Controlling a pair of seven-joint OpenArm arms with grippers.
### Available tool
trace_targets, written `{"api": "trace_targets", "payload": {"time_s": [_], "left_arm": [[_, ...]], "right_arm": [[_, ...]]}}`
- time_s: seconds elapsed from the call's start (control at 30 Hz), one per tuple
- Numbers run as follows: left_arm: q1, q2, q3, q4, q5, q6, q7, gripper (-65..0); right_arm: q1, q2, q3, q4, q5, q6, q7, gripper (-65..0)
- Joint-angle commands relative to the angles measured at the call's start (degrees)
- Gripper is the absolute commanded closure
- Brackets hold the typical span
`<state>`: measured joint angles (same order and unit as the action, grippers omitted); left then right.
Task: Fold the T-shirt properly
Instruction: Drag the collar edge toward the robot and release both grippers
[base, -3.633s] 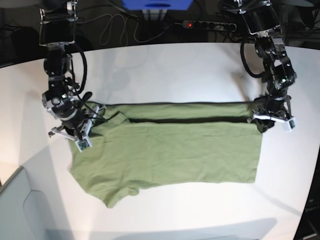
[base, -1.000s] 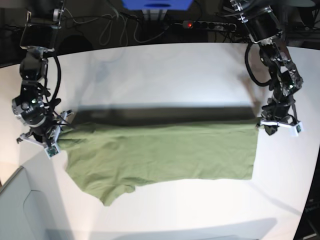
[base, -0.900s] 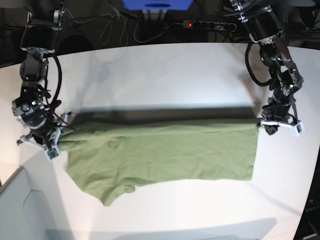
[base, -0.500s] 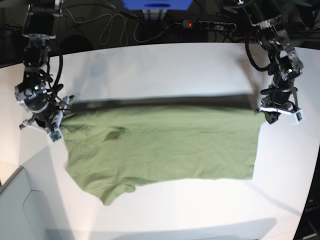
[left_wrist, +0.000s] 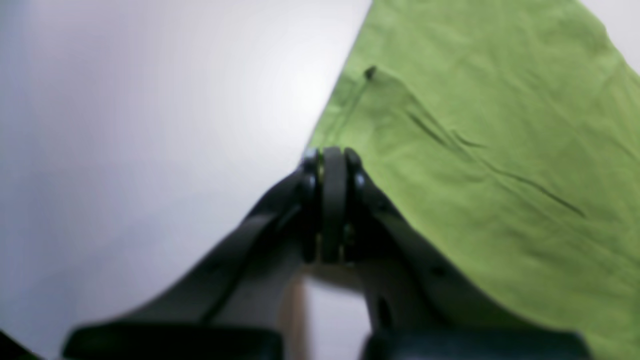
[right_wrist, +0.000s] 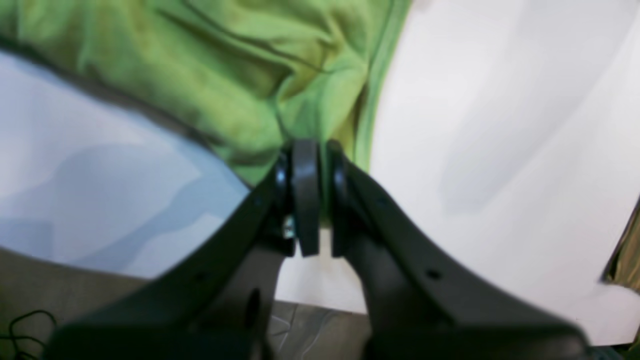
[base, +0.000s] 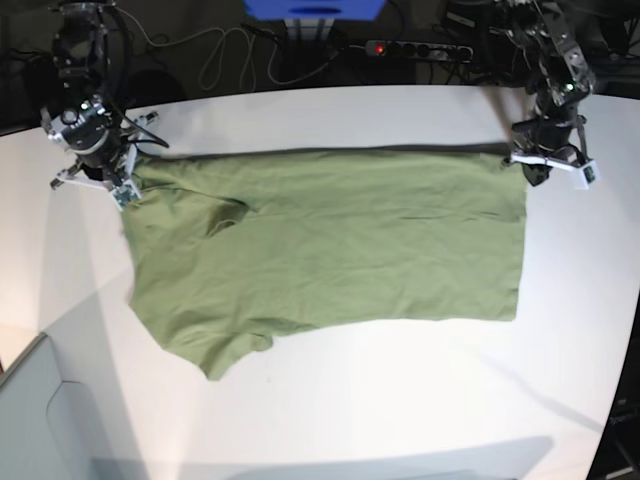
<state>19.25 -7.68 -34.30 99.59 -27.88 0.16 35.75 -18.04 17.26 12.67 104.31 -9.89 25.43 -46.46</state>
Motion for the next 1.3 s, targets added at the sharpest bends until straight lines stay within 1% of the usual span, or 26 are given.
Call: {"api": "trace_targets", "payload": {"time_s": [0.0, 0.13, 0.23, 0.33, 0.4, 0.47, 0.63, 0.8, 1.1, 1.17, 1.2, 1.27], "left_arm": [[0.7, -0.7, -0.3, 1.3, -0.2, -0.1, -1.2, 0.0], [3.2, -0.7, -0.3, 2.9, -0.2, -0.1, -1.2, 0.0], [5.4, -0.7, -0.3, 4.7, -0.2, -0.1, -1.2, 0.0], [7.3, -0.7, -0.3, 6.3, -0.2, -0.1, -1.2, 0.0], [8.9, -0.4, -0.3, 7.4, -0.2, -0.1, -1.2, 0.0], [10.4, 0.7, -0.3, 8.7, -0.1, -0.1, -1.2, 0.0], [12.9, 0.9, -0.3, 8.9, -0.2, -0.1, -1.2, 0.0], [13.2, 0.9, -0.3, 8.6, 0.1, -0.1, -1.2, 0.0], [14.1, 1.0, -0.3, 8.6, -0.2, -0.1, -1.1, 0.0], [14.2, 1.0, -0.3, 8.6, -0.2, -0.1, -1.1, -1.2], [14.3, 1.0, -0.3, 8.6, -0.2, 0.0, -1.1, -4.6], [14.3, 1.0, -0.4, 8.7, -0.2, 0.2, -1.1, -12.5]], "right_arm": [[-0.3, 0.9, 0.8, 1.0, 0.0, 0.3, 0.7, -0.1], [-2.8, 0.8, 2.8, 1.0, 0.0, 0.3, 1.0, -0.1], [-5.6, 0.8, 3.9, 1.0, 0.0, 0.3, 3.7, -0.1], [-7.1, 0.8, 4.3, 1.0, 0.0, 0.3, 5.2, -0.1], [-7.8, 0.8, 4.3, 1.0, 0.0, 0.3, 5.2, -0.1], [-7.9, 0.5, 5.4, 1.0, 0.0, 0.3, 5.2, -0.1], [-7.9, 0.5, 6.0, 1.6, 0.1, 0.3, 5.2, -0.1], [-9.0, 0.5, 6.0, 4.2, 0.1, 0.3, 5.2, -0.1], [-9.1, 0.0, 6.0, 4.4, 0.1, 0.3, 4.7, -0.6], [-9.2, 0.0, 6.0, 4.4, 0.1, 0.3, 4.6, -5.3], [-9.2, 0.0, 6.0, 4.5, 0.1, 0.3, 4.6, -9.0], [-9.2, 0.0, 6.0, 4.6, 0.1, 0.3, 4.6, -19.7]]}}
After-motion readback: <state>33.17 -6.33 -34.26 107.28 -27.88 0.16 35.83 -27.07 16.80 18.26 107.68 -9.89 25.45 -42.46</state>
